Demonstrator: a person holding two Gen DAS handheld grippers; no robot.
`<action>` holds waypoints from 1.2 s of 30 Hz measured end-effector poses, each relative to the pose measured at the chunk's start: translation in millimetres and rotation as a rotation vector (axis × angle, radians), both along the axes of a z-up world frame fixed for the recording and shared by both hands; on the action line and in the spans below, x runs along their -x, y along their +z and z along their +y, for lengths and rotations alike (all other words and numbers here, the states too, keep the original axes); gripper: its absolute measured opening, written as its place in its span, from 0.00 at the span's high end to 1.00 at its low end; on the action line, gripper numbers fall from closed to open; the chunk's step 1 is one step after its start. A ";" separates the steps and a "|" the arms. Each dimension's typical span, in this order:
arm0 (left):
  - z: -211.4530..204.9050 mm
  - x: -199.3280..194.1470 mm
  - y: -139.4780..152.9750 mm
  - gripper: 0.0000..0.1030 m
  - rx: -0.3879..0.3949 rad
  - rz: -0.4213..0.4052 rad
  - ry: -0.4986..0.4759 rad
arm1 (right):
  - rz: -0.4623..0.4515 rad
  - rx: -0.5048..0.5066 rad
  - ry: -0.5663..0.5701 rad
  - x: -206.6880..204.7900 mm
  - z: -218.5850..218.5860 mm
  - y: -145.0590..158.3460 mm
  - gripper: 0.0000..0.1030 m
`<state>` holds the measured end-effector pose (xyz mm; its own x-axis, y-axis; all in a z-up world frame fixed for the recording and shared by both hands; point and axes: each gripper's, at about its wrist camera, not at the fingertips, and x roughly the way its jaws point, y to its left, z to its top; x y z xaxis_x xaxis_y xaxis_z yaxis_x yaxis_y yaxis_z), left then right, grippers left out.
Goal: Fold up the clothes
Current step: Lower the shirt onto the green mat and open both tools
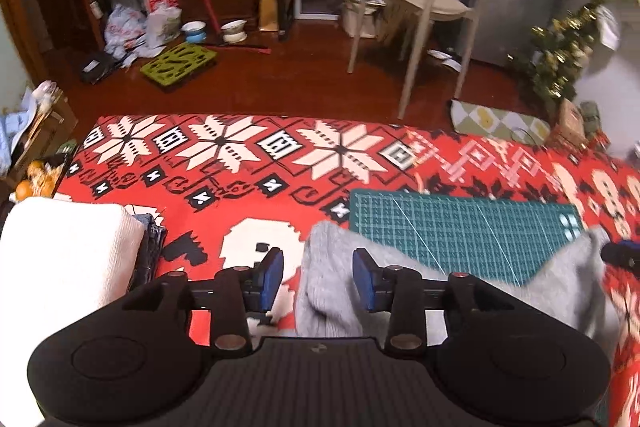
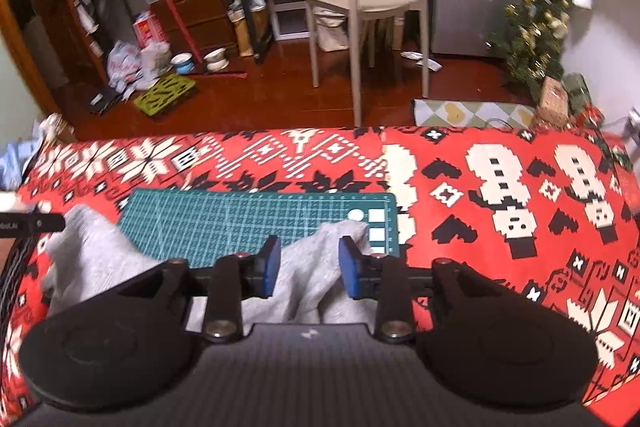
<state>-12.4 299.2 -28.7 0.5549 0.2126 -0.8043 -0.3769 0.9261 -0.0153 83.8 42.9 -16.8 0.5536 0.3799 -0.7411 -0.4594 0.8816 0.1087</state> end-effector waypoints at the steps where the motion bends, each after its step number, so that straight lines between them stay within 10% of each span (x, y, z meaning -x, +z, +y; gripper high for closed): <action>1: -2.3 3.8 1.2 0.61 -0.006 0.000 -0.015 | -0.002 0.006 0.008 3.5 0.7 2.4 0.59; 9: -23.1 47.1 29.2 0.55 -0.024 -0.117 -0.035 | -0.100 -0.009 0.028 53.4 -5.7 38.2 0.30; 23: -76.8 101.4 20.7 0.55 -0.034 -0.121 -0.209 | -0.099 -0.018 0.104 111.7 -41.1 52.4 0.29; 36: -63.4 100.8 -20.6 0.73 -0.172 -0.081 -0.257 | -0.044 0.059 0.211 98.8 -45.2 -4.0 0.69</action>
